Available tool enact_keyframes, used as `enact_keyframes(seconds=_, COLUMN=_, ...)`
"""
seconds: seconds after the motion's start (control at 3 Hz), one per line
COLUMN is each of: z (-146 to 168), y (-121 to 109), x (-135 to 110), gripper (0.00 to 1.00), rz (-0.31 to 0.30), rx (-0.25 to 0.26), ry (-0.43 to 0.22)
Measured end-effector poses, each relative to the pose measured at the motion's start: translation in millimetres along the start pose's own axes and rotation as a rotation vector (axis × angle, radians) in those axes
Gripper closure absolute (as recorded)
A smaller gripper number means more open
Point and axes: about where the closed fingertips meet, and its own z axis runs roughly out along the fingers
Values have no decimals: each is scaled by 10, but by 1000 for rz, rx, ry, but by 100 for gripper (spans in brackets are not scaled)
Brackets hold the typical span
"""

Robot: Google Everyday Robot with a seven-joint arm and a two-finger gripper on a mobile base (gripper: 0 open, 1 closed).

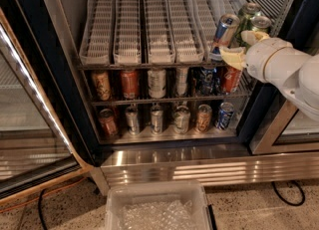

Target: Pick redbull can from top shelf of fridge

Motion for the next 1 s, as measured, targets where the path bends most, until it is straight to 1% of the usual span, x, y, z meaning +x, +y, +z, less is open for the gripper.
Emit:
enact_keyframes(seconds=0.33, z=73, y=20, x=-55, gripper=47, rz=-8, rx=-3, ry=-7)
enact_keyframes(seconds=0.67, z=387, y=56, x=-121, gripper=46, rz=-16, rx=-5, ry=-5)
enact_keyframes(seconds=1.0, z=525, y=84, x=-72, gripper=46, rz=10, rx=-3, ry=8)
